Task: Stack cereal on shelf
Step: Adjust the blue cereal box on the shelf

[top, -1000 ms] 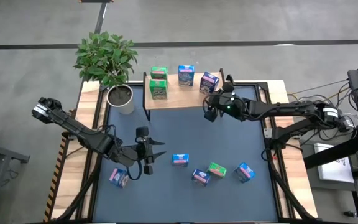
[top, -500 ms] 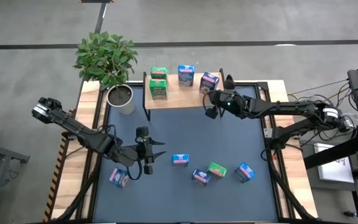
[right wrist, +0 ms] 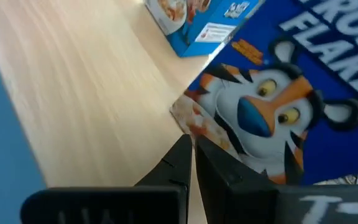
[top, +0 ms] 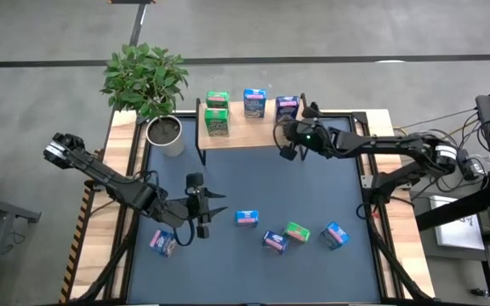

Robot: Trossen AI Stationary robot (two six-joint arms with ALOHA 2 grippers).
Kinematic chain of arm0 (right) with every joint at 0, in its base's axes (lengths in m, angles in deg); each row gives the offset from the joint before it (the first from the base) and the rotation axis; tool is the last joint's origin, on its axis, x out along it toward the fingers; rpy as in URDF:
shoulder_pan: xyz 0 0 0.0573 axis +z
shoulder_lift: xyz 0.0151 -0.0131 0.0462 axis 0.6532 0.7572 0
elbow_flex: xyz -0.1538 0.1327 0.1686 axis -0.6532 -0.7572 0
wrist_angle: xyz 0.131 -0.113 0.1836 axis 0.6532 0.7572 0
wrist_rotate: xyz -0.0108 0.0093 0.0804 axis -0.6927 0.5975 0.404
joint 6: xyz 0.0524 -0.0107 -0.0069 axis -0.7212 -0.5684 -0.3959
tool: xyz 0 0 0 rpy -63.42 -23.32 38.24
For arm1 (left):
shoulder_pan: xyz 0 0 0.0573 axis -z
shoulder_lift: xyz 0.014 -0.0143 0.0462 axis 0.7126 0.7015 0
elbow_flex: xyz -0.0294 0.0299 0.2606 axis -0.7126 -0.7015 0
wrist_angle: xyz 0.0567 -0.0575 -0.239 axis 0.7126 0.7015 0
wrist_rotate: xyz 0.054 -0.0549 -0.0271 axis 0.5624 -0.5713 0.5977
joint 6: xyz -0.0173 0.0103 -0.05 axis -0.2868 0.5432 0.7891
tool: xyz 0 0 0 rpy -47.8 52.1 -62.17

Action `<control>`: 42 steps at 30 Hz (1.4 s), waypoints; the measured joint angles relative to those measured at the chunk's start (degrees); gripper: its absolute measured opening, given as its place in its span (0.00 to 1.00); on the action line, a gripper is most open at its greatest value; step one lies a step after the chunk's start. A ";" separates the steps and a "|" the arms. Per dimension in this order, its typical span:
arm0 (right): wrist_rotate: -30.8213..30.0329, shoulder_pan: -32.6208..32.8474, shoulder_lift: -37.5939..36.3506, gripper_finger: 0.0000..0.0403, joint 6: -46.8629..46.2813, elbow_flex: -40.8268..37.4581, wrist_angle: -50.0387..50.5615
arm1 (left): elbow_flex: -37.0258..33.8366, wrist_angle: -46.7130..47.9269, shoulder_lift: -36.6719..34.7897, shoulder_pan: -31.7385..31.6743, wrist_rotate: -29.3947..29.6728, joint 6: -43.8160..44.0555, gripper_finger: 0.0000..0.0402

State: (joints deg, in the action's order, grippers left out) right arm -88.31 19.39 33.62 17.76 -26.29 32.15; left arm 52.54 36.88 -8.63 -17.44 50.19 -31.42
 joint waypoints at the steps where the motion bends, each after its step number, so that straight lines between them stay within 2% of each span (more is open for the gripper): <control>1: -0.01 0.00 0.30 0.03 0.02 0.39 -0.07 | 0.00 0.00 0.00 0.00 0.00 0.00 0.32; 11: -0.92 -1.28 7.87 0.03 2.32 8.03 -0.68 | -0.04 0.04 0.00 0.00 0.00 0.00 0.32; 17: -1.75 -1.49 12.11 0.03 3.32 13.92 5.41 | -0.05 0.15 0.00 0.00 0.00 0.00 0.32; 22: -1.99 -1.55 12.68 0.03 3.06 16.01 8.29 | -0.14 0.24 0.02 0.00 -0.01 0.00 0.32; 30: -1.11 -0.27 8.25 0.03 0.82 15.92 12.06 | -0.15 0.17 0.02 0.00 -0.02 0.00 0.32; 35: 3.90 1.55 1.46 0.03 -2.77 17.40 16.65 | -0.15 0.07 0.02 0.02 -0.02 0.02 0.32; 39: 8.35 1.00 -3.11 0.03 -5.74 19.51 14.64 | -0.15 0.07 0.02 0.00 -0.02 0.00 0.32; 42: 9.56 -0.64 -3.92 0.03 -5.72 21.02 12.14 | -0.15 0.05 0.02 0.00 -0.02 0.00 0.32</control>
State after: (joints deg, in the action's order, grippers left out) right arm -78.75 18.76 29.70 12.04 -5.27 44.29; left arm 52.39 36.93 -8.61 -17.44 50.17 -31.42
